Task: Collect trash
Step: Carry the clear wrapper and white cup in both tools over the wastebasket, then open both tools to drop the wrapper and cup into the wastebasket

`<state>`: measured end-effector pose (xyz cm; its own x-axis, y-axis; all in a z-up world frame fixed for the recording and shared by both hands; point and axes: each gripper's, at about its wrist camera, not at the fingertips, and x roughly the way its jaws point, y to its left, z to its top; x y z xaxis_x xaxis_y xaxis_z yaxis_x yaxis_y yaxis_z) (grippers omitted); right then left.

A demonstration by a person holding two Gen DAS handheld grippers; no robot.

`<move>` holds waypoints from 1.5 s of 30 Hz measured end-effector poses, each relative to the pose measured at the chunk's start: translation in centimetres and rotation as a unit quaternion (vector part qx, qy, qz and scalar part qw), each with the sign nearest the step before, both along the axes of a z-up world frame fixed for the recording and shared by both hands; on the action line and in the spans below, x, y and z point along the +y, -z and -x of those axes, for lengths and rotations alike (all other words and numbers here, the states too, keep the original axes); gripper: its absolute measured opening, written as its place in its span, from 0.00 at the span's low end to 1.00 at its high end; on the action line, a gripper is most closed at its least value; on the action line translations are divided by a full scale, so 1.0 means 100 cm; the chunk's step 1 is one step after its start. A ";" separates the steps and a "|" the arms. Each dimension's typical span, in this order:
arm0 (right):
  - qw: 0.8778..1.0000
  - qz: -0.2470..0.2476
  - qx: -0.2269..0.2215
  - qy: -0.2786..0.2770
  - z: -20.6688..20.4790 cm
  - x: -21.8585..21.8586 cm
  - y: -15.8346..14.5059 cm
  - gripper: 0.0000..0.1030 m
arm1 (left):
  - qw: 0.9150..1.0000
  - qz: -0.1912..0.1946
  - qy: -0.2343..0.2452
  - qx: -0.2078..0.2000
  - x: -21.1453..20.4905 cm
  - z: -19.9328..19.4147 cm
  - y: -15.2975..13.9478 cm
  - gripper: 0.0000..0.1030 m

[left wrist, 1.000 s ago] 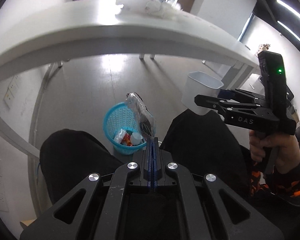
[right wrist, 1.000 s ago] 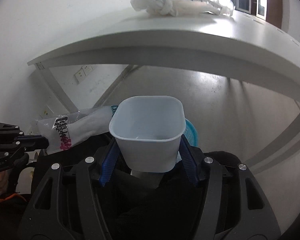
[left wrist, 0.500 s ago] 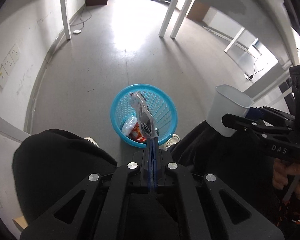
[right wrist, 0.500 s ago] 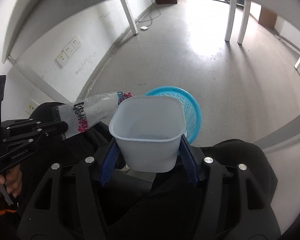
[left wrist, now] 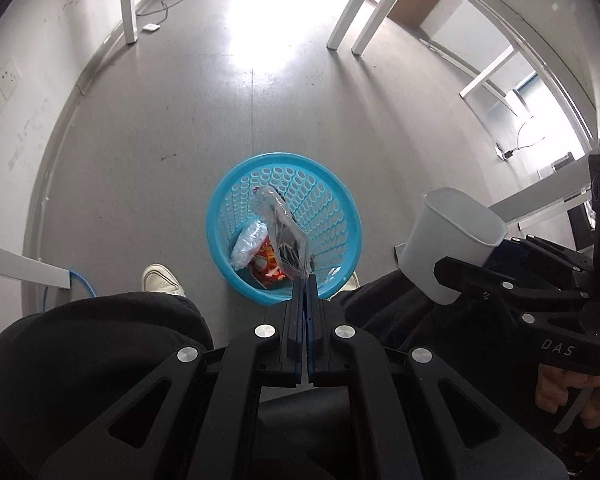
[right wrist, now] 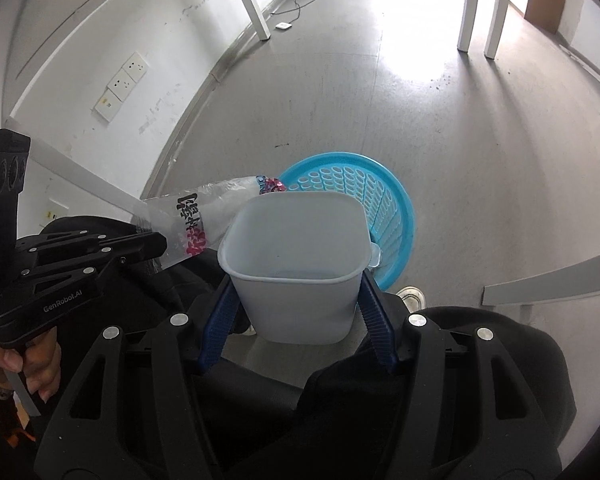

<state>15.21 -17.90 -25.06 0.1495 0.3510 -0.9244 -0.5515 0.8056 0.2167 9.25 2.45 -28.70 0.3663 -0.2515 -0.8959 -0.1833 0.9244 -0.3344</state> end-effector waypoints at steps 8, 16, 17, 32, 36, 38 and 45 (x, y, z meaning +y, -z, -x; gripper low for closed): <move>0.999 0.024 0.019 0.015 -0.030 0.011 0.027 0.54 | 0.999 0.031 -0.005 0.037 0.005 -0.026 0.024 0.00; 0.998 0.038 0.050 0.031 -0.057 0.019 0.057 0.54 | 0.996 0.052 -0.029 0.067 0.016 -0.055 0.054 0.00; 0.997 0.044 0.053 0.033 -0.060 0.020 0.062 0.54 | 0.996 0.052 -0.031 0.070 0.016 -0.057 0.057 0.00; 0.990 0.049 0.123 0.055 -0.106 0.039 0.122 0.54 | 0.991 0.057 -0.055 0.109 0.025 -0.091 0.088 0.00; 0.985 0.053 0.149 0.076 -0.121 0.039 0.141 0.54 | 0.988 0.075 -0.063 0.123 0.029 -0.104 0.102 0.00; 0.982 0.054 0.159 0.084 -0.125 0.039 0.147 0.54 | 0.986 0.084 -0.068 0.130 0.033 -0.109 0.108 0.00; 0.976 0.050 0.182 0.108 -0.137 0.035 0.162 0.55 | 0.982 0.110 -0.072 0.134 0.033 -0.116 0.116 0.00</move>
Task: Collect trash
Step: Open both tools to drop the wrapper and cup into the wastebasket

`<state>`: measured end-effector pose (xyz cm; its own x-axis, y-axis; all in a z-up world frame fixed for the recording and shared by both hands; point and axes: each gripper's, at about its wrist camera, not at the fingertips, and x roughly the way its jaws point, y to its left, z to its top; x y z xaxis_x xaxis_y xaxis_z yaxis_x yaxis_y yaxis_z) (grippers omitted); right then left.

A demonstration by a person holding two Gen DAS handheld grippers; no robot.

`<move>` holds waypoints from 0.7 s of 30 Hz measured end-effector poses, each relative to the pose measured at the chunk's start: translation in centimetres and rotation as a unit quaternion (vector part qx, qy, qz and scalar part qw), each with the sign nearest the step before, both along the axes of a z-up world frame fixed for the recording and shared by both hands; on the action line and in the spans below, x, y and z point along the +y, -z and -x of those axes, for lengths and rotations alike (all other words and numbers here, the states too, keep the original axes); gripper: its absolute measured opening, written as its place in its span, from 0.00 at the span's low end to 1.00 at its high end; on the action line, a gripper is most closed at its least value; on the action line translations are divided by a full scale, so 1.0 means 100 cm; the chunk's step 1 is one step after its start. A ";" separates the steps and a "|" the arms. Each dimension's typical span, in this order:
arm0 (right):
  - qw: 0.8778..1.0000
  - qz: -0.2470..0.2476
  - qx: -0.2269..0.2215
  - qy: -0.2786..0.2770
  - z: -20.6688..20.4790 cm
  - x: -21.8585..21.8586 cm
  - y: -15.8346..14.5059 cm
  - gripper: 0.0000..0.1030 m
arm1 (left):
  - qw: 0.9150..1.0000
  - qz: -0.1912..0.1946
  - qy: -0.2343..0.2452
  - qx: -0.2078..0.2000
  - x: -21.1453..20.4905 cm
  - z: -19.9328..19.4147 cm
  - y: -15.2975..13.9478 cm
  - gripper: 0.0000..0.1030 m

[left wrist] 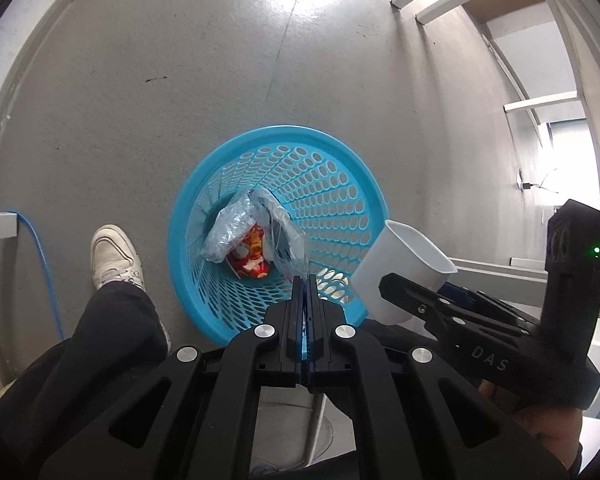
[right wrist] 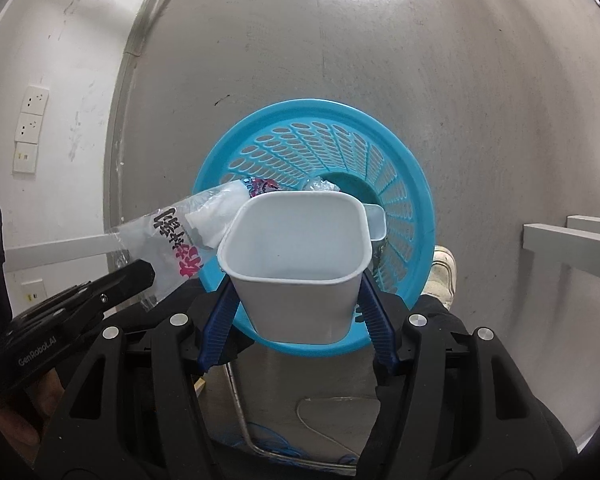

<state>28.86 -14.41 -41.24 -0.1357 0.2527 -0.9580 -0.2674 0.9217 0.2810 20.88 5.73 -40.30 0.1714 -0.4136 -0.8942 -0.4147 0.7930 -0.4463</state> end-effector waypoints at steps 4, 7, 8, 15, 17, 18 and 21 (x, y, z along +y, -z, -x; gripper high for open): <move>1.000 0.004 -0.002 0.010 -0.004 -0.003 0.003 0.56 | 1.000 0.005 -0.013 -0.003 0.003 -0.001 0.002 0.05; 1.000 0.003 -0.004 0.023 -0.004 -0.007 0.002 0.71 | 0.999 0.003 -0.037 -0.018 0.010 0.000 -0.001 0.53; 1.000 0.003 -0.005 0.024 -0.004 -0.008 0.002 0.71 | 0.999 -0.001 -0.042 -0.021 0.011 0.001 -0.002 0.51; 1.000 0.014 -0.019 0.011 -0.002 -0.006 -0.001 0.71 | 0.998 -0.033 -0.042 -0.017 0.013 0.002 -0.004 0.51; 0.999 0.017 -0.028 0.004 0.001 -0.004 -0.006 0.71 | 0.998 -0.038 -0.045 -0.018 0.014 0.004 -0.005 0.51; 0.999 0.019 -0.033 0.002 0.003 -0.004 -0.009 0.71 | 0.998 -0.040 -0.047 -0.018 0.015 0.006 -0.006 0.51; 0.998 0.016 -0.056 -0.006 0.012 -0.003 -0.024 0.71 | 0.997 -0.047 -0.053 -0.016 0.016 0.013 -0.009 0.51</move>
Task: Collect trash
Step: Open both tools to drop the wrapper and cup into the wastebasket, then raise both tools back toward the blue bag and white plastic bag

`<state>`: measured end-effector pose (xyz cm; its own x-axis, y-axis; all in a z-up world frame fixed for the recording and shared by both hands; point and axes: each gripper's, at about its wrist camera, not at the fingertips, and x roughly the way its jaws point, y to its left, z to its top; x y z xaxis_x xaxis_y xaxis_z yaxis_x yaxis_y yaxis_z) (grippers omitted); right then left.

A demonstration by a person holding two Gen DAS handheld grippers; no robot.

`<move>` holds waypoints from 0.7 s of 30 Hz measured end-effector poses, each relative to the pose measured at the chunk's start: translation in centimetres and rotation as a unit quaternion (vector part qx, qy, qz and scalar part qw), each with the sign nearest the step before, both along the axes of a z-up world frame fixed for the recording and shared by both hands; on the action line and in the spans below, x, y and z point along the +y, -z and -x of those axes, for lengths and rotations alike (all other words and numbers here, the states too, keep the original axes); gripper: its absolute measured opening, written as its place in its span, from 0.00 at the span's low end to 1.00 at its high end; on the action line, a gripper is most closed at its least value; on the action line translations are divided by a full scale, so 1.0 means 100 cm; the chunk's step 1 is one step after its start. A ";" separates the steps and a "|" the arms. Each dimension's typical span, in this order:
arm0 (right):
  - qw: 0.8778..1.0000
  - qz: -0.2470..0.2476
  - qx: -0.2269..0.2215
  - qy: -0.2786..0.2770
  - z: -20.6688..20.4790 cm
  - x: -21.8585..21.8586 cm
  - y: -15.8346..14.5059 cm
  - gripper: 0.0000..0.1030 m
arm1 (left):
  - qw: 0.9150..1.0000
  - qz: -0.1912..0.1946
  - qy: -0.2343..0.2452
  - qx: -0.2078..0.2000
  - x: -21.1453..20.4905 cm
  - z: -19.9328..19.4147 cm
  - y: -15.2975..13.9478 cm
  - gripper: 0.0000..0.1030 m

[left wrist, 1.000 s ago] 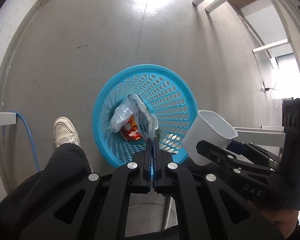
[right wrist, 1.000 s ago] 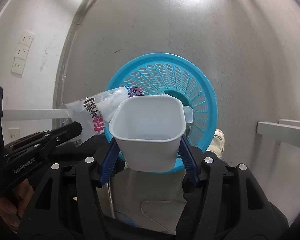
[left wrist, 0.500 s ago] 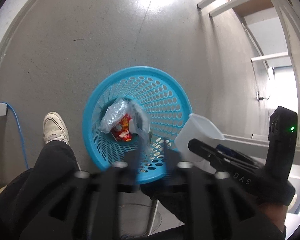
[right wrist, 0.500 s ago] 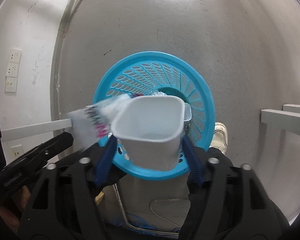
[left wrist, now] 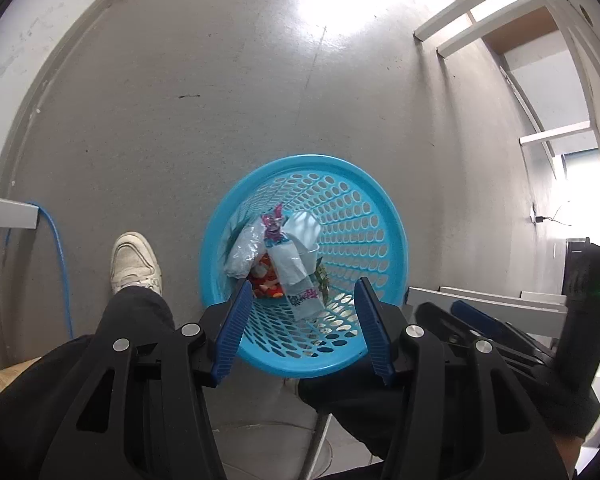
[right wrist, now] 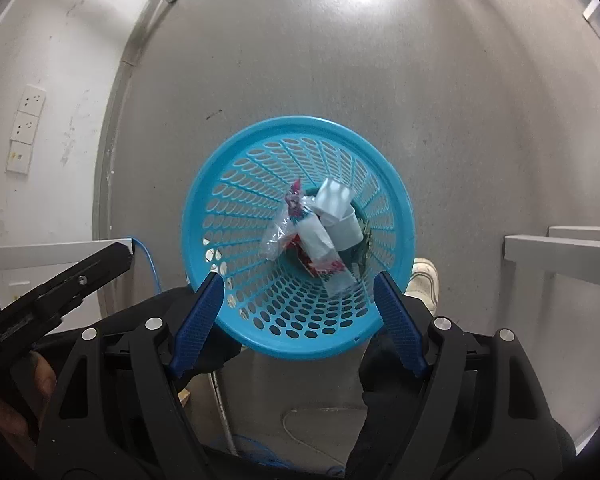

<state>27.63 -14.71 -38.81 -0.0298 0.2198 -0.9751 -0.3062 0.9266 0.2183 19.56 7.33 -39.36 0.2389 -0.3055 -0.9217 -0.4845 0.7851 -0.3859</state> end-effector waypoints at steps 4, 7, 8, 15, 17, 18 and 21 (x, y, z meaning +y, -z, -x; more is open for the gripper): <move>0.999 -0.013 -0.027 -0.012 0.014 0.000 -0.023 0.71 | 1.000 -0.012 -0.004 -0.003 0.001 0.014 -0.011 0.51; 0.998 -0.046 -0.030 -0.017 0.031 -0.004 -0.042 0.72 | 0.999 -0.034 0.012 -0.003 -0.007 0.028 -0.023 0.51; 0.998 -0.050 -0.036 -0.024 0.038 -0.005 -0.049 0.74 | 0.999 -0.046 0.018 -0.008 -0.010 0.034 -0.029 0.51; 0.993 -0.032 -0.091 -0.065 0.085 -0.008 -0.093 0.78 | 0.992 -0.099 0.015 -0.077 -0.014 0.067 -0.076 0.52; 0.992 -0.040 -0.096 -0.067 0.093 -0.014 -0.102 0.81 | 0.989 -0.119 0.024 -0.086 -0.018 0.074 -0.086 0.52; 0.992 -0.044 -0.098 -0.068 0.096 -0.017 -0.107 0.81 | 0.987 -0.128 0.024 -0.091 -0.021 0.078 -0.092 0.52; 0.990 -0.047 -0.114 -0.071 0.107 -0.025 -0.125 0.82 | 0.982 -0.153 0.024 -0.110 -0.027 0.091 -0.113 0.53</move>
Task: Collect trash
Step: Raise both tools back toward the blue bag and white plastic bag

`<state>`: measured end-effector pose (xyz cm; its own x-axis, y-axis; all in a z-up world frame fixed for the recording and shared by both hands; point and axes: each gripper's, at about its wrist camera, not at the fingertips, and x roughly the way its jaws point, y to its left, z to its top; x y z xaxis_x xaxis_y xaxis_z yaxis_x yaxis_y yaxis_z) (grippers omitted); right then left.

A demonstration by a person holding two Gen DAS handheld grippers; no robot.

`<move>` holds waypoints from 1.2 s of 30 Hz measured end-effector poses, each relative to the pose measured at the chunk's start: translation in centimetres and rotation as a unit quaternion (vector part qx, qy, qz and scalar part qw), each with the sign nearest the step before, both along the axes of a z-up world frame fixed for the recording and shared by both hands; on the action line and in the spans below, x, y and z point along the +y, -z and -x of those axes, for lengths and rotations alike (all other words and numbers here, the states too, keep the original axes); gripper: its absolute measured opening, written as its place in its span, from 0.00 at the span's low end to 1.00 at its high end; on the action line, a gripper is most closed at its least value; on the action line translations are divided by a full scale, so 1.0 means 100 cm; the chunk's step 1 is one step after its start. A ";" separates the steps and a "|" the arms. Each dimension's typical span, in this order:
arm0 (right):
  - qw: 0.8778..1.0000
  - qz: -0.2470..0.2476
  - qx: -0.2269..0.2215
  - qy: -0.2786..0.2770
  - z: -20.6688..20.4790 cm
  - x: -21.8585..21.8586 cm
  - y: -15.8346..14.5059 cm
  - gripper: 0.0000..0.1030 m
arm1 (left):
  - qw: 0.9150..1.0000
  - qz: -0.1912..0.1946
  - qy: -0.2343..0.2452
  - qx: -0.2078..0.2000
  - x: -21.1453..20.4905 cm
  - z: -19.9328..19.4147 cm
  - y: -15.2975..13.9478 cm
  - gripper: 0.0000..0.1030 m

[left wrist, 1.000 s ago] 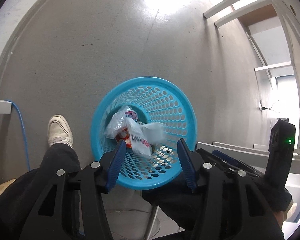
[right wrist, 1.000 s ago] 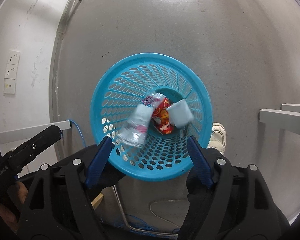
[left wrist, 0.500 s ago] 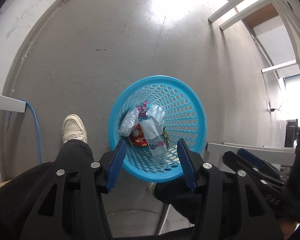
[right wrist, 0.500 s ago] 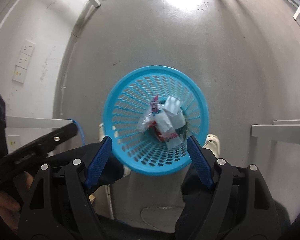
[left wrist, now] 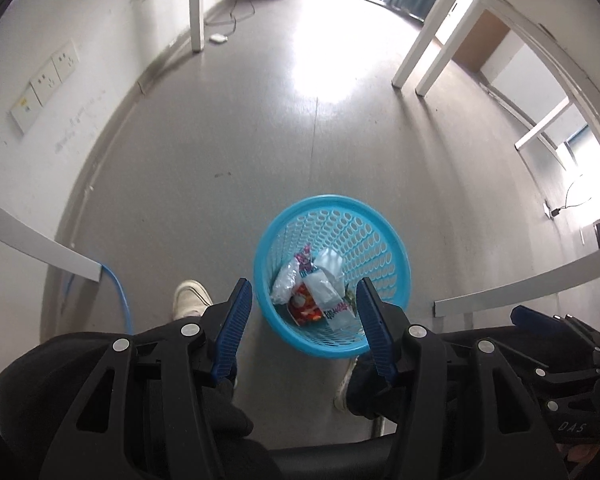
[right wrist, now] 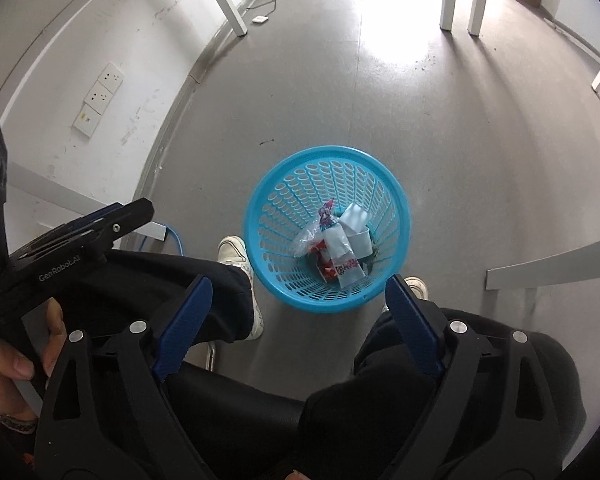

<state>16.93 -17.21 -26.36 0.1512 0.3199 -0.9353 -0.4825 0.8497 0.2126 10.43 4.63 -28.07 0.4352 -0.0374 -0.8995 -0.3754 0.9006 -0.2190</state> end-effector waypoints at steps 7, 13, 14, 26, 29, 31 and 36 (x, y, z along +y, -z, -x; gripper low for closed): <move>0.999 -0.004 -0.050 -0.022 0.034 -0.014 -0.039 0.85 | 0.996 -0.035 0.015 -0.077 -0.013 0.036 -0.056 0.62; 0.994 -0.044 -0.094 -0.034 0.058 -0.026 -0.084 0.88 | 0.988 -0.052 0.025 -0.141 -0.022 0.067 -0.100 0.62; 0.993 -0.050 -0.104 -0.037 0.063 -0.029 -0.092 0.88 | 0.986 -0.051 0.028 -0.154 -0.022 0.074 -0.108 0.64; 0.967 -0.130 -0.213 -0.051 0.110 -0.042 -0.191 0.89 | 0.962 -0.057 0.007 -0.269 -0.021 0.130 -0.188 0.65; 0.958 -0.146 -0.242 -0.046 0.113 -0.044 -0.219 0.89 | 0.952 -0.078 0.002 -0.297 -0.019 0.140 -0.212 0.65; 0.953 -0.160 -0.256 -0.036 0.110 -0.047 -0.234 0.89 | 0.945 -0.096 -0.001 -0.313 -0.018 0.143 -0.226 0.65; 0.946 -0.172 -0.275 -0.015 0.085 -0.049 -0.261 0.89 | 0.937 -0.097 -0.011 -0.335 -0.007 0.143 -0.247 0.67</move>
